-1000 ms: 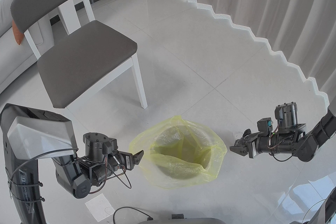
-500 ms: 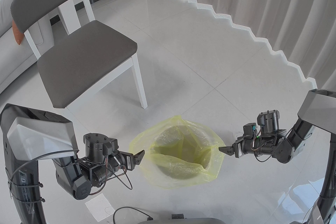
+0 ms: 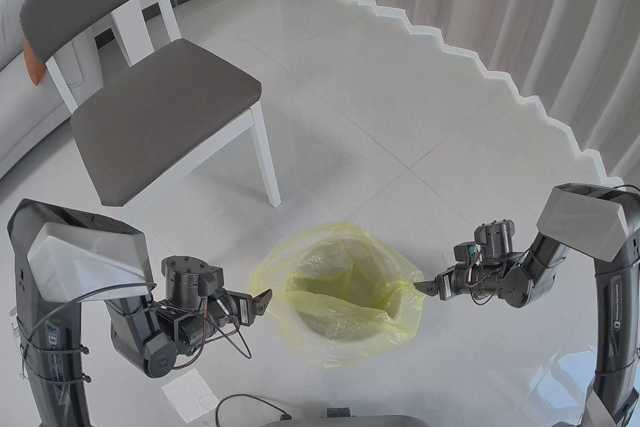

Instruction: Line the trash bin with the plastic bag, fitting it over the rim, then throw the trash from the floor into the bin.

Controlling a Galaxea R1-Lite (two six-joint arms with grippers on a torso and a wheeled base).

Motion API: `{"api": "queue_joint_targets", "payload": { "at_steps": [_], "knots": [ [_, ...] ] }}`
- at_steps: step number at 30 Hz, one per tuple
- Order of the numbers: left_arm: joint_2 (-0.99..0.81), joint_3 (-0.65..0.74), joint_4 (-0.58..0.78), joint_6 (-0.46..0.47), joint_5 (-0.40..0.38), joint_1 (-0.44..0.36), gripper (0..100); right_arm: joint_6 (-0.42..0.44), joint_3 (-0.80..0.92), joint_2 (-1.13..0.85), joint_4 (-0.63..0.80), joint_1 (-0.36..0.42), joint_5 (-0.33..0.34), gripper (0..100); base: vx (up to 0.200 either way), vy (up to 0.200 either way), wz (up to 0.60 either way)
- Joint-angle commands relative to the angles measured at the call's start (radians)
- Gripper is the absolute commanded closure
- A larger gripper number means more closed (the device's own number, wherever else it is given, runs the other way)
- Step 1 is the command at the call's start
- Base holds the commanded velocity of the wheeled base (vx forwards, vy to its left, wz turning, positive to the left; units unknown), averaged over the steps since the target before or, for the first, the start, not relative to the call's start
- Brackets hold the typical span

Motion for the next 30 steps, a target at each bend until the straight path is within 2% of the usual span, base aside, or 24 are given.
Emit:
{"api": "queue_joint_targets", "payload": {
  "at_steps": [1, 3, 6, 15, 21, 25, 27, 28, 30],
  "knots": [
    [0.099, -0.053, 0.004, 0.001, -0.001, 0.02, 0, -0.001, -0.035, 0.062, 0.001, 0.007, 0.0, 0, 0.0, 0.0, 0.0],
    [0.119, -0.072, 0.008, 0.007, -0.001, 0.023, 0, -0.001, -0.043, 0.065, 0.001, 0.007, 0.0, 0, 0.0, 0.0, 0.0],
    [0.173, -0.147, 0.079, 0.07, -0.005, 0.024, 0, -0.001, -0.07, 0.083, 0.014, 0.008, 0.0, 0, 0.0, 0.0, 0.0],
    [0.194, -0.292, 0.301, 0.081, -0.01, 0.009, 0, -0.002, -0.178, 0.091, 0.156, 0.007, 0.012, 0, 0.0, 0.0, 0.0],
    [0.223, -0.394, 0.399, 0.108, -0.01, 0.009, 0, -0.007, -0.322, 0.115, 0.327, 0.004, 0.012, 0, 0.0, 0.0, 0.0],
    [0.24, -0.469, 0.487, 0.122, -0.009, 0.009, 0, -0.008, -0.483, 0.147, 0.505, 0.004, 0.012, 0, 0.0, 0.0, 0.0],
    [0.24, -0.477, 0.497, 0.122, -0.009, 0.009, 0, -0.008, -0.5, 0.151, 0.526, 0.002, 0.012, 0, 0.0, 0.0, 0.0],
    [0.24, -0.516, 0.559, 0.124, 0.001, 0.011, 0, -0.011, -0.59, 0.172, 0.635, -0.001, 0.012, 0, 0.0, 0.0, 0.0],
    [0.24, -0.536, 0.599, 0.131, 0.002, 0.015, 0, -0.011, -0.665, 0.192, 0.719, -0.006, 0.012, 0, 0.0, 0.0, 0.0]
  ]
}}
